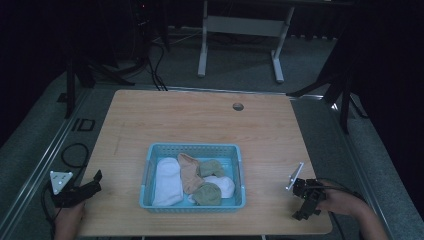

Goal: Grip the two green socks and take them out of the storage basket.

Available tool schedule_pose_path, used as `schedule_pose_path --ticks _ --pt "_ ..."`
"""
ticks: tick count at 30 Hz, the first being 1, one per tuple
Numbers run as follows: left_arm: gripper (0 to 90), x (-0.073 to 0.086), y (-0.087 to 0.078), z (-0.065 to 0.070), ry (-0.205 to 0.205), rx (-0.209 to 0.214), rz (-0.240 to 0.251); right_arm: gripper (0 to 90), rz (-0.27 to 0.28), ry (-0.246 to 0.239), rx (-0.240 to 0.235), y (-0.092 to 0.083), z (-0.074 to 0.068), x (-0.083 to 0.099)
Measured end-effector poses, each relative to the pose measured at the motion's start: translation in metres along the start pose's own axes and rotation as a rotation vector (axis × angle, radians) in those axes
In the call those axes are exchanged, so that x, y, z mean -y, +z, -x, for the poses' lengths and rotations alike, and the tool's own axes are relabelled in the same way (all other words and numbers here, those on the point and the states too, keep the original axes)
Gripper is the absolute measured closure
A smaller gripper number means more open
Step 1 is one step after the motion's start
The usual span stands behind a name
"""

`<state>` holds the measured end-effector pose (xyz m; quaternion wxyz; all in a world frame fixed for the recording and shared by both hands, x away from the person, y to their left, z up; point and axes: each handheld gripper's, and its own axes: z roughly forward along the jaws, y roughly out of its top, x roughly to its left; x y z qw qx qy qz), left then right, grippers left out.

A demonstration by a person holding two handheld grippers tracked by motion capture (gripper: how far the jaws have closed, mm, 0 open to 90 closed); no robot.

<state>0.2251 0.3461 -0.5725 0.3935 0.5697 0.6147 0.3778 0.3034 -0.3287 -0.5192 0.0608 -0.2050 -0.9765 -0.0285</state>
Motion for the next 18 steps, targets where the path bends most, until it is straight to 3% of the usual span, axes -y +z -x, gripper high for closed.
schedule_pose_path --ticks 1,6,11,18 --pt "0.7 0.000 0.000 0.000 0.000 0.000 0.000 13.6 0.000 0.000 0.000 0.000 0.000 0.000" --pt "0.7 0.000 0.000 0.000 0.000 0.002 -0.001 14.1 -0.012 -0.093 -0.019 -0.003 -0.011 -0.015" --pt "0.7 0.000 0.001 0.000 0.007 0.019 -0.010 15.8 -0.012 -0.108 -0.012 -0.011 -0.015 -0.027" --pt "0.7 0.000 0.001 0.000 0.009 0.022 -0.015 15.8 -0.041 -0.163 0.005 -0.018 -0.021 -0.049"
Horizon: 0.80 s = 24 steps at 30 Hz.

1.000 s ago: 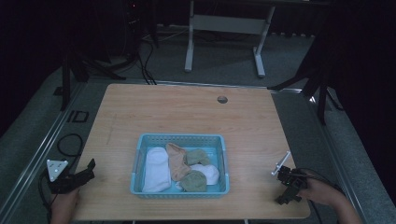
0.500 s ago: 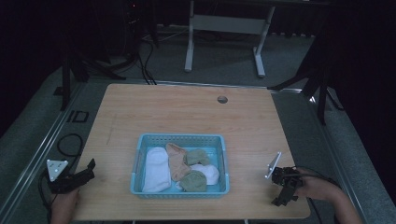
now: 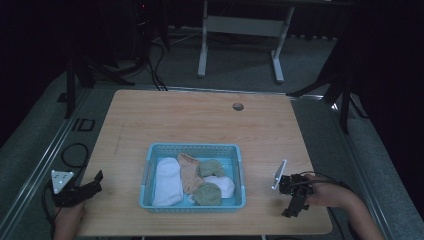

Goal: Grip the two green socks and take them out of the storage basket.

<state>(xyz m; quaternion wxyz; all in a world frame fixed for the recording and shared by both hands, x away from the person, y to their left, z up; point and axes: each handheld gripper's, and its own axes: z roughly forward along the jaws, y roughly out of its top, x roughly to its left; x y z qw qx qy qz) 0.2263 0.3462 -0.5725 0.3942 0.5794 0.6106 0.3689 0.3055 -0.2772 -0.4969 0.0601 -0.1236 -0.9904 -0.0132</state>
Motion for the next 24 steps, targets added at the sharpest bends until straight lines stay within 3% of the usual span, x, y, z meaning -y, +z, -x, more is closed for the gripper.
schedule_pose_path --ticks 2,8,13,24 --pt "0.7 0.000 0.000 0.000 0.000 0.000 -0.001 15.8 -0.009 -0.025 -0.004 -0.005 -0.003 -0.011" --pt "0.7 0.000 0.000 0.000 0.000 0.002 -0.002 18.6 0.039 -0.079 0.023 -0.024 -0.011 -0.032" --pt "0.7 0.000 0.000 0.000 0.001 0.003 -0.001 18.7 0.029 -0.129 0.049 -0.037 -0.018 -0.050" --pt "0.7 0.000 0.000 0.000 0.000 0.008 0.000 18.7 0.023 -0.176 0.071 -0.057 -0.024 -0.091"
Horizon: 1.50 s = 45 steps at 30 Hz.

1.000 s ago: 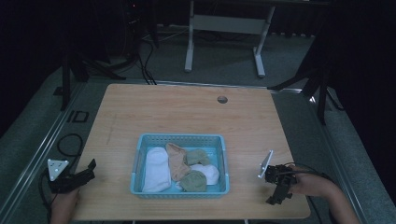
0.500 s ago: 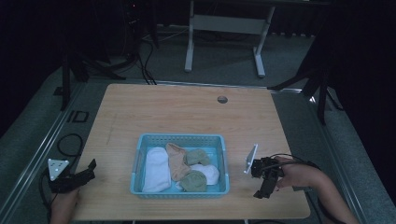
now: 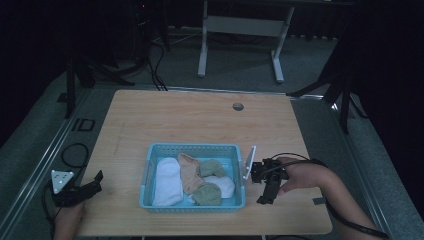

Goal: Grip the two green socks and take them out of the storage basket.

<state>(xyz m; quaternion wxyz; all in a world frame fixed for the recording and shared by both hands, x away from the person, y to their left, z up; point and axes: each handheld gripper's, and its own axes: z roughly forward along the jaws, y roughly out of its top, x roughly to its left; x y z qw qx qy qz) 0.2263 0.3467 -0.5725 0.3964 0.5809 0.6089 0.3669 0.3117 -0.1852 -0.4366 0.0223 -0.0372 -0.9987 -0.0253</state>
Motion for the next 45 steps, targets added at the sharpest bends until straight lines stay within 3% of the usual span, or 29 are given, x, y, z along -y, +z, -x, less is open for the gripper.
schedule_pose_path --ticks 12,13,19,33,45 --pt "0.7 0.000 0.000 0.000 -0.002 0.002 0.000 21.5 0.007 -0.037 0.009 -0.012 0.004 -0.030" --pt "0.7 0.000 0.000 0.000 -0.002 0.002 -0.001 22.0 -0.006 -0.044 0.005 -0.011 0.005 -0.043" --pt "0.7 0.000 0.000 0.000 -0.002 0.006 0.001 22.3 -0.008 -0.082 0.003 -0.010 0.006 -0.065" --pt "0.7 0.000 0.000 0.000 -0.002 0.011 0.002 23.2 -0.021 -0.154 -0.018 0.005 0.001 -0.104" --pt "0.7 0.000 0.000 0.000 0.000 0.014 0.001 29.9 -0.020 -0.200 -0.031 0.025 -0.003 -0.122"
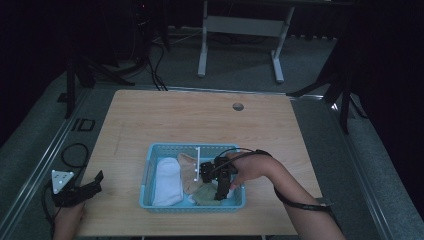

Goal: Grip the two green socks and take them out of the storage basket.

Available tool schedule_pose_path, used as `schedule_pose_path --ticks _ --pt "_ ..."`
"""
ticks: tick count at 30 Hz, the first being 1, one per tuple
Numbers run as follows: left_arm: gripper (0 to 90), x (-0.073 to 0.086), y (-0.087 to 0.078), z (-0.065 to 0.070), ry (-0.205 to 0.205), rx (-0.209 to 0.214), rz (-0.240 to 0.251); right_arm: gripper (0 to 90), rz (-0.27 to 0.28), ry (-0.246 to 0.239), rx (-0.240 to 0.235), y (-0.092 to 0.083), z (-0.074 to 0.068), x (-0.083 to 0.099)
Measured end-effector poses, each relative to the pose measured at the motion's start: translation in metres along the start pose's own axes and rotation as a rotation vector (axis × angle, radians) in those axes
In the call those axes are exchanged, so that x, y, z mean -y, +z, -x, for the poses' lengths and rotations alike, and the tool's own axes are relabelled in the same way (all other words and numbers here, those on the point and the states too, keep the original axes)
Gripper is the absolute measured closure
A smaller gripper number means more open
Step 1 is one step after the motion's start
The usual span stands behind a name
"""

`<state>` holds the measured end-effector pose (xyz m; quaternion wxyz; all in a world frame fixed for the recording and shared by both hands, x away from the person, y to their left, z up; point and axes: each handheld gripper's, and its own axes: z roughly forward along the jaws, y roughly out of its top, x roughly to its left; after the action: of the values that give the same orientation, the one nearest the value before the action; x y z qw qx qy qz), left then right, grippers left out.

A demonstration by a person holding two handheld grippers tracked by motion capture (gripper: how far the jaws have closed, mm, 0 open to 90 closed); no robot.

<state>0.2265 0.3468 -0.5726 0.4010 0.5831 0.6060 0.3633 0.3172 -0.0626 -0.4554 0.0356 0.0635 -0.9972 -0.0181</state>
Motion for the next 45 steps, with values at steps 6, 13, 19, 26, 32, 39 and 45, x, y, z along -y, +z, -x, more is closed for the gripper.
schedule_pose_path --ticks 6,13,19,26,32,39,45 --pt "0.7 0.000 0.000 0.000 0.003 0.001 -0.003 36.2 -0.005 -0.026 0.019 0.012 0.002 -0.006" --pt "0.7 0.000 0.000 0.000 0.003 0.002 -0.002 41.4 -0.023 -0.001 0.045 0.026 0.013 -0.010" --pt "0.7 0.000 0.000 0.000 0.003 0.004 -0.002 48.1 -0.026 0.005 0.033 0.033 0.019 -0.010" --pt "0.7 0.000 0.000 0.000 0.003 0.004 -0.005 73.1 -0.039 -0.017 0.019 0.033 0.017 -0.013" --pt "0.7 0.000 0.000 0.000 0.003 0.004 -0.005 82.5 -0.040 -0.044 0.014 0.021 0.011 -0.016" --pt "0.7 0.000 0.000 0.000 0.001 0.002 -0.004 83.3 -0.030 -0.058 0.030 0.005 0.003 -0.018" --pt "0.7 0.000 0.000 0.000 0.000 0.003 -0.006 83.6 0.007 -0.059 0.057 -0.017 -0.002 -0.016"
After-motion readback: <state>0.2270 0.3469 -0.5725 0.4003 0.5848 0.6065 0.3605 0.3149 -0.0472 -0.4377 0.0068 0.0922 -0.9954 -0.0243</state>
